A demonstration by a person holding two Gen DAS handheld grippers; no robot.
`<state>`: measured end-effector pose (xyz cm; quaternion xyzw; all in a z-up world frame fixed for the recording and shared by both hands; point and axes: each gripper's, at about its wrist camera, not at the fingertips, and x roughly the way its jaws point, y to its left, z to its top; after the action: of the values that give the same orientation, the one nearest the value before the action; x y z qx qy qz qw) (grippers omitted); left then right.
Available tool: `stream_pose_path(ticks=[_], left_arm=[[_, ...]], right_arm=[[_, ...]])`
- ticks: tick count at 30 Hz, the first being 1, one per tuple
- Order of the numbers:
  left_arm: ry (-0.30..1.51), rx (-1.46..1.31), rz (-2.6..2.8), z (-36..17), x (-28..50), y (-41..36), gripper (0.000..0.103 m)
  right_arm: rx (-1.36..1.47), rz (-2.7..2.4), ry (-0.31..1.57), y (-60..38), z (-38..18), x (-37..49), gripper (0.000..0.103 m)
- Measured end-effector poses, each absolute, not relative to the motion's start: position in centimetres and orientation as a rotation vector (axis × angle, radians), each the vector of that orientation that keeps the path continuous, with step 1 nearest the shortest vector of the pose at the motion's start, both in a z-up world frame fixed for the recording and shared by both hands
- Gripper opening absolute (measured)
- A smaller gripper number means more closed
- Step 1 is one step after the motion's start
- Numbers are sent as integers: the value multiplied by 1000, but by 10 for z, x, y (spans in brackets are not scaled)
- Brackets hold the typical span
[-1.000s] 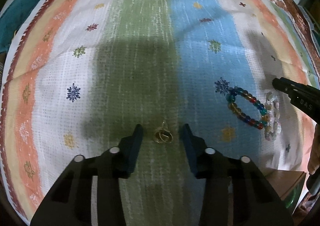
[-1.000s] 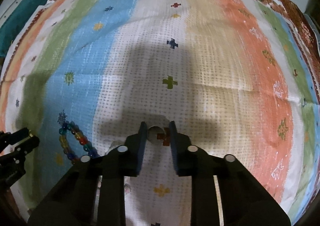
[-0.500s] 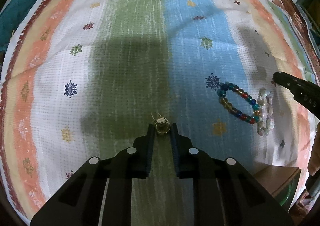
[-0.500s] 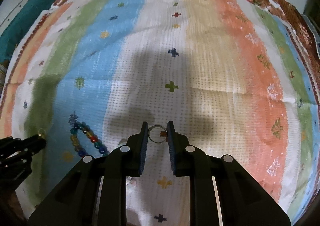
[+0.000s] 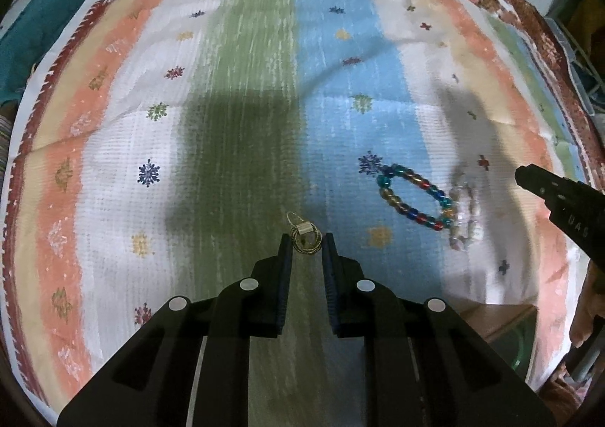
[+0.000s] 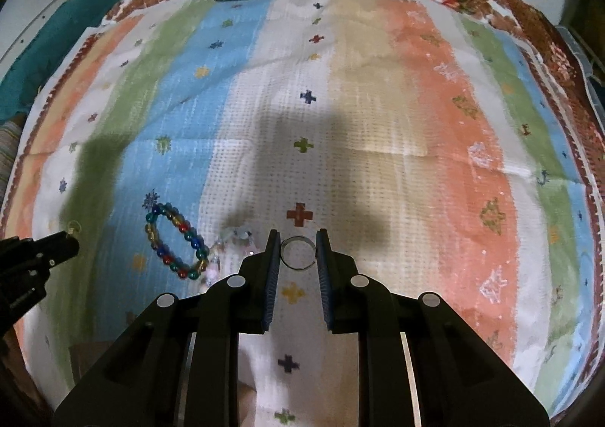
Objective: Organize jewelry
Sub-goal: 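Lift both held rings and carry them over the silver tin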
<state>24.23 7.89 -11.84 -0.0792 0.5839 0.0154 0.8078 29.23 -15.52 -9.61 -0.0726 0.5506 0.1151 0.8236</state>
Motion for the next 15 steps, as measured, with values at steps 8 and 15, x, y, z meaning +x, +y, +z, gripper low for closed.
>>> stream_pose_path(ticks=[8, 15], left_arm=[[1194, -182, -13, -87, 227, 56, 16], [1152, -169, -37, -67, 213, 39, 16]], right_arm=[[-181, 250, 1122, -157, -77, 274, 20], [-171, 276, 1097, -160, -63, 255, 20]])
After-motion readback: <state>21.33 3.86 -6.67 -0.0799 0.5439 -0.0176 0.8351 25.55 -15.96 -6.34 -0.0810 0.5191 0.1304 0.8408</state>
